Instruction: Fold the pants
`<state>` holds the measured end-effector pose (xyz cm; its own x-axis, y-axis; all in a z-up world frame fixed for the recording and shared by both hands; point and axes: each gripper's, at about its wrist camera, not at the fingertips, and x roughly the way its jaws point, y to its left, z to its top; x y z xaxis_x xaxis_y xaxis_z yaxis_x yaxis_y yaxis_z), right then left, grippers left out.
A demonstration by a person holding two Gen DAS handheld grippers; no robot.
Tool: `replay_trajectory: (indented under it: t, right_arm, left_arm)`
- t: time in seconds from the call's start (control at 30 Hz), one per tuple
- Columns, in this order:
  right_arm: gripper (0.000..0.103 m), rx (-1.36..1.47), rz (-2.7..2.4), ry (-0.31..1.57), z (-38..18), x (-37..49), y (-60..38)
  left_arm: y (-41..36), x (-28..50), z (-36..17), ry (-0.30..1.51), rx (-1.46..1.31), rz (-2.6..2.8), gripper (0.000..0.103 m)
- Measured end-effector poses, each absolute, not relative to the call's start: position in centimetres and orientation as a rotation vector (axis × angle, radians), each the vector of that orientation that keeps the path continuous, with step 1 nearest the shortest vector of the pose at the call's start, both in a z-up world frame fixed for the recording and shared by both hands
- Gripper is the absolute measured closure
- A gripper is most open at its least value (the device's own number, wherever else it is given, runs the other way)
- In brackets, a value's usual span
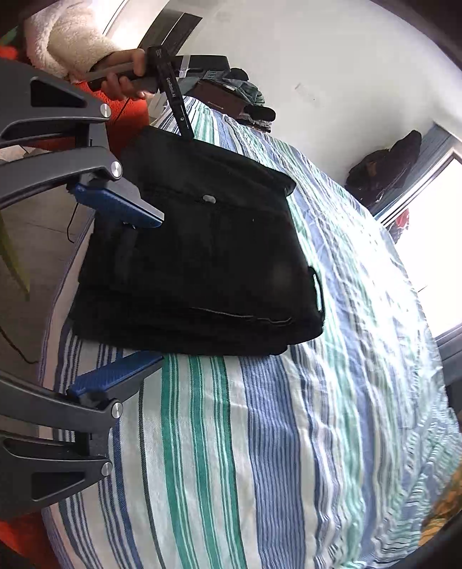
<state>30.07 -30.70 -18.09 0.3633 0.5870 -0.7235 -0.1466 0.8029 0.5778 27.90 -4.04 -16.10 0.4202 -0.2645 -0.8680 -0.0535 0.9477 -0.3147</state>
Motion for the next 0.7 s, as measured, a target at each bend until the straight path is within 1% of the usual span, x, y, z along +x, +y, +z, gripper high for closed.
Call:
replay_trajectory:
  t: [0.07, 0.1, 0.13, 0.17, 0.2, 0.23, 0.27, 0.3, 0.4, 0.57, 0.7]
  right_arm:
    - [0.029, 0.454, 0.487, 1.192, -19.6, 31.6, -30.1]
    - [0.025, 0.468, 0.494, 1.205, -19.9, 32.1, -29.9]
    - [0.024, 0.489, 0.500, 1.210, -20.1, 32.5, -29.9]
    - [0.028, 0.508, 0.512, 1.218, -20.1, 32.7, -29.7]
    - [0.040, 0.517, 0.536, 1.236, -20.1, 33.0, -29.4]
    - [0.044, 0.485, 0.538, 1.236, -19.8, 32.9, -29.0]
    - [0.055, 0.432, 0.547, 1.220, -19.0, 32.6, -28.4]
    - [0.063, 0.385, 0.554, 1.202, -18.0, 32.4, -27.9]
    - [0.069, 0.330, 0.583, 1.135, -14.9, 32.2, -26.7]
    - [0.071, 0.325, 0.641, 0.997, -9.2, 34.3, -24.5]
    - [0.071, 0.282, 0.641, 0.888, -5.4, 38.8, -22.3]
  left_arm:
    - [-4.9, 28.6, -16.3, 1.152, -0.316, -0.164, 0.019]
    - [-5.6, 28.8, -16.4, 1.162, -0.302, -0.176, 0.019]
    - [-6.4, 29.0, -16.3, 1.170, -0.285, -0.185, 0.023]
    - [-7.1, 29.0, -16.2, 1.172, -0.259, -0.180, 0.035]
    - [-8.1, 28.3, -15.8, 1.162, -0.217, -0.166, 0.056]
    - [-8.9, 28.3, -14.8, 1.140, -0.166, -0.168, 0.069]
    - [-9.6, 28.1, -13.9, 1.118, -0.117, -0.158, 0.080]
    - [-10.4, 27.8, -12.8, 1.093, -0.073, -0.156, 0.083]
    - [-11.6, 27.6, -9.1, 1.008, -0.032, -0.184, 0.085]
    - [-10.6, 31.4, -3.7, 0.902, -0.087, -0.188, 0.086]
    - [-7.7, 35.7, -0.1, 0.788, -0.098, -0.111, 0.085]
